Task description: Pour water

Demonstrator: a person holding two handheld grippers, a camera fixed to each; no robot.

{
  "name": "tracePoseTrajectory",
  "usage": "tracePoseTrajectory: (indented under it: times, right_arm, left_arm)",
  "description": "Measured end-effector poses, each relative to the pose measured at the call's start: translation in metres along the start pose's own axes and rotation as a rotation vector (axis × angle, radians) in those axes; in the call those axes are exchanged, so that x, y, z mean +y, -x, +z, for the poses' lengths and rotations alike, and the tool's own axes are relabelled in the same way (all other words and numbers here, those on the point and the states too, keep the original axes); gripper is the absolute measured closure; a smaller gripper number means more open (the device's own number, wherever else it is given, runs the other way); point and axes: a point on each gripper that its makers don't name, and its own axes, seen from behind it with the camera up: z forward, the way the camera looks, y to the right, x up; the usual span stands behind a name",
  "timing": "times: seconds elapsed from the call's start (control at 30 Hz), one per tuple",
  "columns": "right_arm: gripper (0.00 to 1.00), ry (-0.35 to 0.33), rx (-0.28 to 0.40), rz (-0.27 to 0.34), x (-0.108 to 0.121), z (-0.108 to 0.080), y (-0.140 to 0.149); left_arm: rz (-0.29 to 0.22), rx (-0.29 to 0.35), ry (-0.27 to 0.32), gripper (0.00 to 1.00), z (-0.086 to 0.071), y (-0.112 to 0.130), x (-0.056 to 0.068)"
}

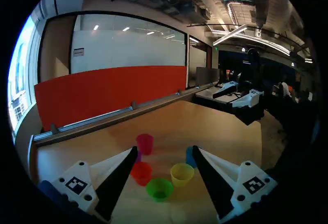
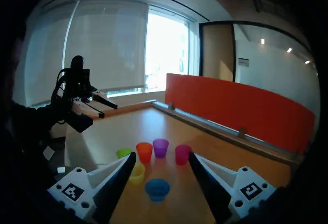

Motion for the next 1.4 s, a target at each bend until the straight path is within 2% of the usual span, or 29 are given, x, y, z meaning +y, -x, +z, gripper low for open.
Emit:
tracePoseTrajectory:
  times: [0.4,0.77,1.0,1.4]
  right_arm:
    - [0.01,-0.031,-0.076,0.012,-0.001,0.010,0.037]
    - [0.01,-0.038,-0.133,0.021,0.002,0.024,0.072]
    - [0.01,-0.048,-0.171,0.031,0.001,0.034,0.095]
    - [0.01,-0.068,-0.243,0.033,-0.004,0.051,0.132]
  left_arm:
    - [0.019,-0.092,0.017,0.01,0.010,0.037,0.000]
    - [0.045,-0.179,0.048,0.01,0.024,0.081,0.007]
    - [0.043,-0.236,0.061,0.01,0.031,0.114,0.006]
    - [0.051,-0.317,0.070,0.01,0.038,0.155,0.000]
